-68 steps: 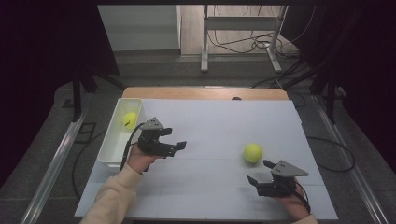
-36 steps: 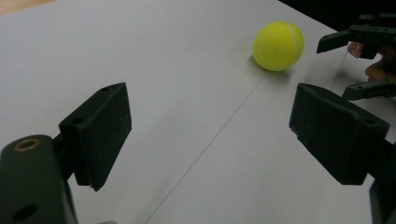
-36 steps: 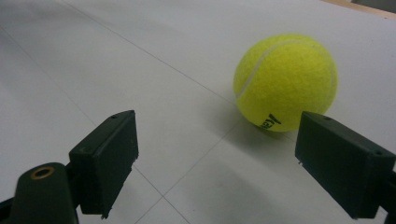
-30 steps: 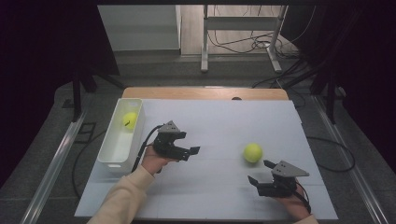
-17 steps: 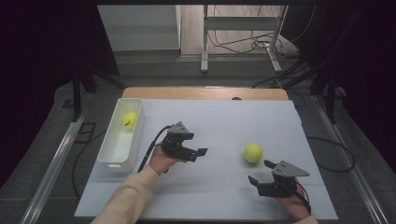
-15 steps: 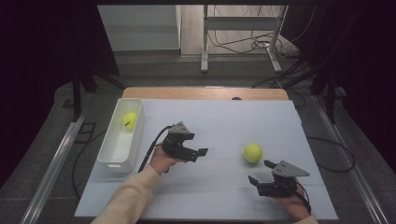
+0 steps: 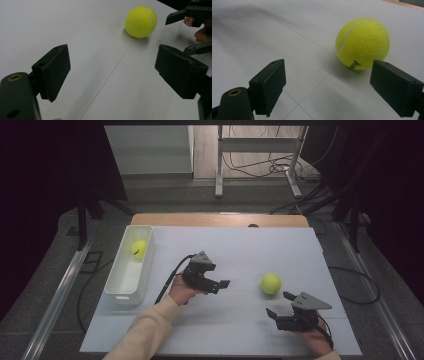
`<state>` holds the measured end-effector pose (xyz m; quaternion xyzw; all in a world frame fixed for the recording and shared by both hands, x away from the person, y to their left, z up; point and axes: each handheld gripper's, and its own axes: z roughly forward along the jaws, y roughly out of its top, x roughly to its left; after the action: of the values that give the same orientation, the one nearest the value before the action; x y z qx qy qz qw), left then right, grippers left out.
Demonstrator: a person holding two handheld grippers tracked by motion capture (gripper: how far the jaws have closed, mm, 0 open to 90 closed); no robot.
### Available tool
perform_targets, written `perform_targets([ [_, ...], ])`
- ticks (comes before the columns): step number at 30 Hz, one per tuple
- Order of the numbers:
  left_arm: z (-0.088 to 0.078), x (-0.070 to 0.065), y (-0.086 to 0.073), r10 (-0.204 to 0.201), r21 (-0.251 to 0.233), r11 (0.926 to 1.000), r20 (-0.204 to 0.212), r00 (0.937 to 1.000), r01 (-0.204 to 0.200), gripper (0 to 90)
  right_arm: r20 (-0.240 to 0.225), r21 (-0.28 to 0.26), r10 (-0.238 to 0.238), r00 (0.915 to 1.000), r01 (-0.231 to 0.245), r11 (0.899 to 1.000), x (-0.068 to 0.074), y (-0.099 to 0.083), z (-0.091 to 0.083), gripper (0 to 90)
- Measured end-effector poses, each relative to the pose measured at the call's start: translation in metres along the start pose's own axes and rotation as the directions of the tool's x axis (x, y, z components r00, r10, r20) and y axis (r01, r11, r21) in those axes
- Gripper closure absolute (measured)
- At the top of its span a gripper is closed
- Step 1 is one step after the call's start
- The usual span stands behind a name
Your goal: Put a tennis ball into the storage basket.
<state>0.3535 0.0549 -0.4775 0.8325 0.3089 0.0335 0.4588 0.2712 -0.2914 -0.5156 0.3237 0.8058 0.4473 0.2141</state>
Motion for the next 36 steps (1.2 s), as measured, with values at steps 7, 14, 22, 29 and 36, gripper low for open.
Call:
perform_targets([
  [7,0.009,-0.005,0.005,0.014,0.006,0.9999,0.021,0.9997,-0.014,13.8,0.0,-0.002,0.001,1.0,-0.001,1.0,0.0,0.0,0.0,13.8],
  [14,0.019,-0.007,0.008,0.015,0.013,0.9998,0.035,0.9993,-0.015,13.8,0.002,0.0,-0.001,1.0,0.001,1.0,0.0,0.0,-0.001,13.8],
  [22,0.028,-0.011,0.011,0.012,0.02,0.9997,0.05,0.9987,-0.013,13.7,0.003,0.0,-0.001,1.0,0.001,1.0,0.0,0.0,-0.001,13.8],
  [29,0.035,-0.015,0.015,0.021,0.027,0.9994,0.061,0.9979,-0.023,13.7,0.002,-0.001,0.0,1.0,0.0,1.0,0.0,0.0,-0.001,13.8],
  [36,0.043,-0.02,0.019,0.027,0.03,0.9991,0.068,0.9973,-0.03,13.7,0.002,-0.003,0.001,1.0,-0.001,1.0,0.0,0.0,-0.001,13.8],
])
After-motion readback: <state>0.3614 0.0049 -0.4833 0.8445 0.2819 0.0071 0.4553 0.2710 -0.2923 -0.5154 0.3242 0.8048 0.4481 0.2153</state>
